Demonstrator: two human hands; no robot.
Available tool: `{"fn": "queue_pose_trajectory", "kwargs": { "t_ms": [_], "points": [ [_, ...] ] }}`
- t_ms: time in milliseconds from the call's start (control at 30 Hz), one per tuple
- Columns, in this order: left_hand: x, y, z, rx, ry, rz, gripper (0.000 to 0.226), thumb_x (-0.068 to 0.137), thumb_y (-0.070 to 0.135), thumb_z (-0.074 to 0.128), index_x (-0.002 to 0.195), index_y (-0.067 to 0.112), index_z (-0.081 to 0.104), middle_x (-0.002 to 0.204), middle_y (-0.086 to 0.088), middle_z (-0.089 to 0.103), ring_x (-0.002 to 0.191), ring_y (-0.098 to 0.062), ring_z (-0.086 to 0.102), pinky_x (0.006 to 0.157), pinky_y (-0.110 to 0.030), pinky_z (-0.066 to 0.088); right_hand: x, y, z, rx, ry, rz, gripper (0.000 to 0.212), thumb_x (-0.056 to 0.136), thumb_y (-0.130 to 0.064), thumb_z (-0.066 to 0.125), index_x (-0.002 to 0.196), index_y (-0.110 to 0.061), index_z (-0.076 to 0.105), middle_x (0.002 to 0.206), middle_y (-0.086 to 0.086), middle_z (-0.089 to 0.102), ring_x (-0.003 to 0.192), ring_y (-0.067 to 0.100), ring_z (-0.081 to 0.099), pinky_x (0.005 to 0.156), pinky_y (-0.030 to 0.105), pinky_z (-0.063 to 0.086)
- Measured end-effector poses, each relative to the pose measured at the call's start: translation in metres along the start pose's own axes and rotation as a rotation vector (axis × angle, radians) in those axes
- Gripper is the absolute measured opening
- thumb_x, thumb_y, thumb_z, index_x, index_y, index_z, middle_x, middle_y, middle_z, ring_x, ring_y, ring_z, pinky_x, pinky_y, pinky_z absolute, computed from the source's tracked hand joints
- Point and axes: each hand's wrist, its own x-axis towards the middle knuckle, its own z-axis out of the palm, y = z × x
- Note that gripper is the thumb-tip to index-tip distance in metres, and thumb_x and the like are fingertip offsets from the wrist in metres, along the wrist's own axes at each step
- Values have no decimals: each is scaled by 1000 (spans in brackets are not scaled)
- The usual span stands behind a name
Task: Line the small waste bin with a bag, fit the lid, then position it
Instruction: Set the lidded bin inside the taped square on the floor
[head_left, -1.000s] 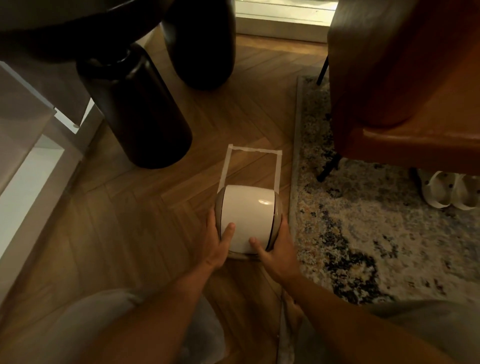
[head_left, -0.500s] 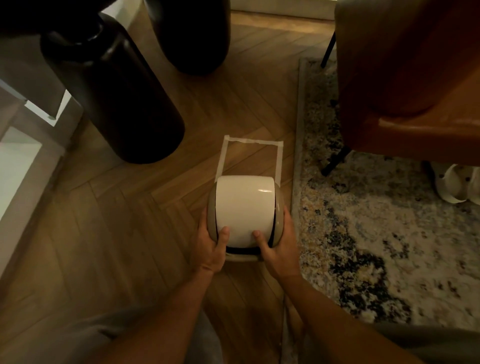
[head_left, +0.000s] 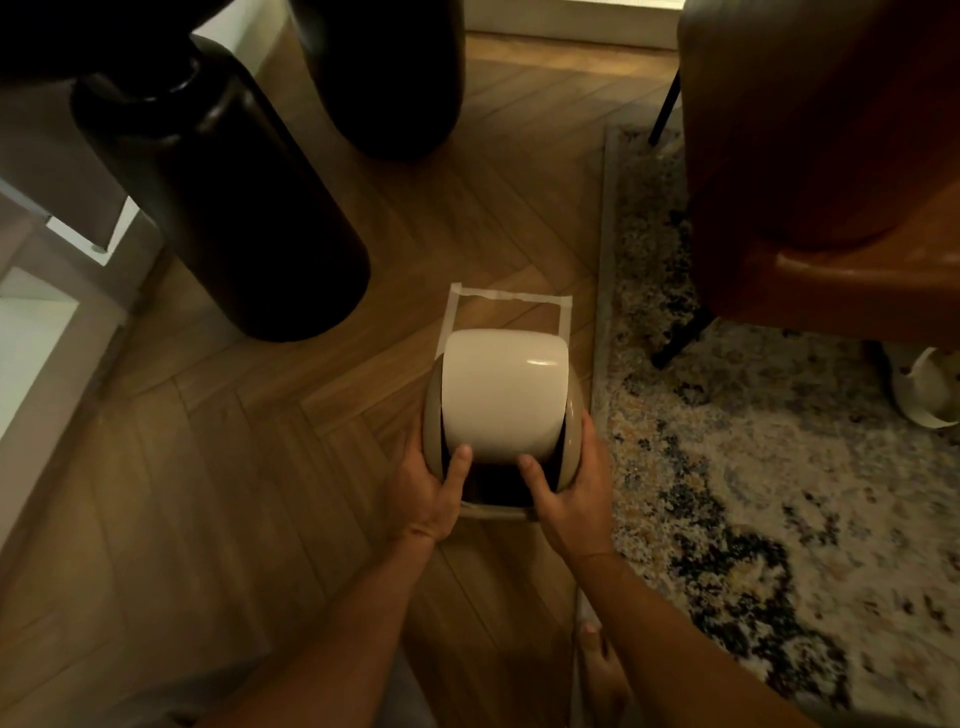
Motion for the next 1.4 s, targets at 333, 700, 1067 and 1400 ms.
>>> {"fn": "queue_pose_trajectory", "kwargs": {
  "t_ms": [333, 700, 1067, 1400],
  "points": [
    [33, 6, 11, -21, -5, 65, 98, 77, 80, 57, 151, 18, 41, 143, -6, 56, 127, -21, 58, 97, -46, 56, 34, 7, 8, 9, -8, -24, 102, 80, -61, 74, 160, -17, 29, 151, 2, 47, 136, 14, 50, 107, 16, 44],
    [92, 11, 25, 29, 41, 170, 98, 78, 82, 51, 150, 16, 44, 142, -7, 56, 127, -20, 57, 100, -33, 53, 93, 10, 21, -23, 29, -67, 101, 80, -65, 72, 159, -18, 30, 150, 4, 46, 136, 17, 49, 109, 40, 49],
    [153, 9, 29, 44, -12, 212, 90, 80, 78, 58, 151, 25, 40, 141, -2, 55, 128, -19, 56, 99, -46, 54, 149, 7, 30, -67, 18, -111, 103, 79, -70, 70, 160, -23, 27, 152, 2, 43, 136, 16, 48, 109, 36, 46],
    [236, 34, 44, 75, -33, 225, 90, 77, 78, 60, 149, 29, 40, 142, 1, 56, 127, -16, 57, 102, -44, 53, 224, 3, 44, -28, -10, -134, 107, 71, -82, 68, 155, -27, 33, 145, -2, 54, 131, 15, 56, 104, 45, 53]
  ]
}}
